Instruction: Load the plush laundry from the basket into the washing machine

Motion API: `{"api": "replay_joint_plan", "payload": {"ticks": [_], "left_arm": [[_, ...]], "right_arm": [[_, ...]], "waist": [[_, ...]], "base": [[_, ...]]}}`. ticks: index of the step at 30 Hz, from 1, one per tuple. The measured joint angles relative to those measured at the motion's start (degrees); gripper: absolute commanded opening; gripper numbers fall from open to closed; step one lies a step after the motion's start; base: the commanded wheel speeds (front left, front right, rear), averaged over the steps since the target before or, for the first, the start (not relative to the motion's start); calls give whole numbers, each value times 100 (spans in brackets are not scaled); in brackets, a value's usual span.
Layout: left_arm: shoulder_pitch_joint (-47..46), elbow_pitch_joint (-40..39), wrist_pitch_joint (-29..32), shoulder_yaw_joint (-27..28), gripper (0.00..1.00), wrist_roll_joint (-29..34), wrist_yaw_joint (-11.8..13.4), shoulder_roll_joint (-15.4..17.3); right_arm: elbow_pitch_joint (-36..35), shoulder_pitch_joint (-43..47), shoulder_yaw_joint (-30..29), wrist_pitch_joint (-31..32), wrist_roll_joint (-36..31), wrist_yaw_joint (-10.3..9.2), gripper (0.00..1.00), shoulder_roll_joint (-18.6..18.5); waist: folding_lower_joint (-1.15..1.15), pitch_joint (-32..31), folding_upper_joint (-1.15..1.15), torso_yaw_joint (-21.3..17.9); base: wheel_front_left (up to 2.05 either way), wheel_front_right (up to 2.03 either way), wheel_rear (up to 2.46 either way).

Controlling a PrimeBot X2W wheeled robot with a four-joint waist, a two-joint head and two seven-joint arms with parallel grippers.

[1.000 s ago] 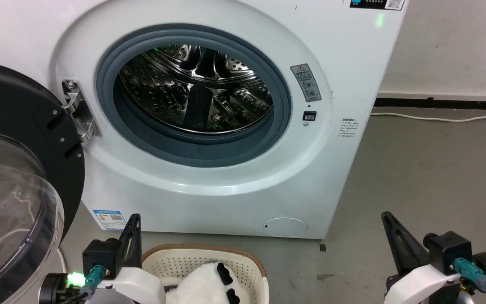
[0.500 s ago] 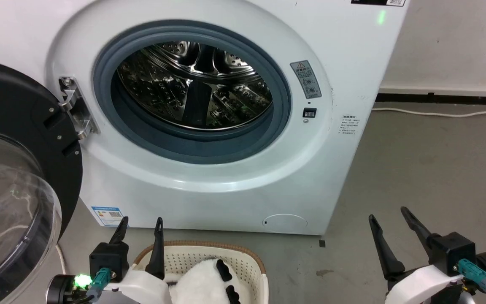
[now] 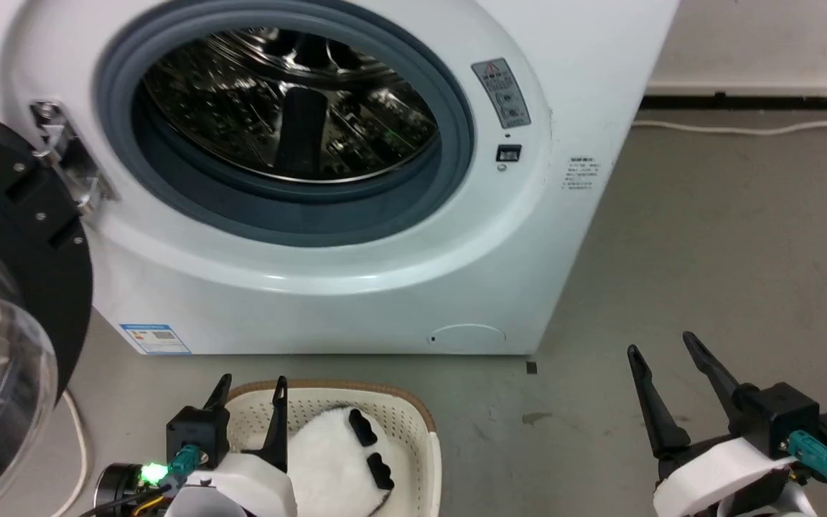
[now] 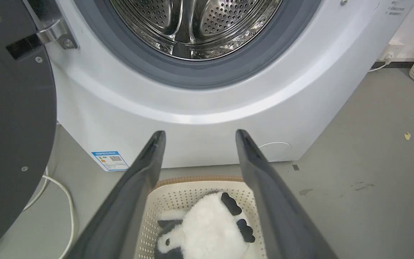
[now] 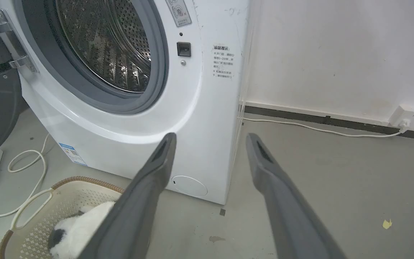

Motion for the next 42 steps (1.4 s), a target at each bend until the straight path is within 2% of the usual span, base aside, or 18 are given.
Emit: {"api": "replay_joint_plan", "payload": {"ticks": [22, 33, 42], "left_arm": [[-882, 1546, 431, -397, 100, -378, -193, 468], [-1315, 2226, 965, -699, 100, -786, -250, 730], [-1678, 2551, 1111, -1031, 100, -995, -343, 1215]], "right_arm": [[-41, -321, 179, -256, 346, 0, 100, 0], [-69, -455, 237, -388, 470, 0, 100, 0], [-116, -616, 353, -468, 633, 0, 100, 0]], "waist": [[0, 1064, 0, -496], [0, 1627, 0, -751], [-1, 2121, 0, -967]], "base": [[0, 0, 0], [0, 0, 0], [0, 0, 0]]}}
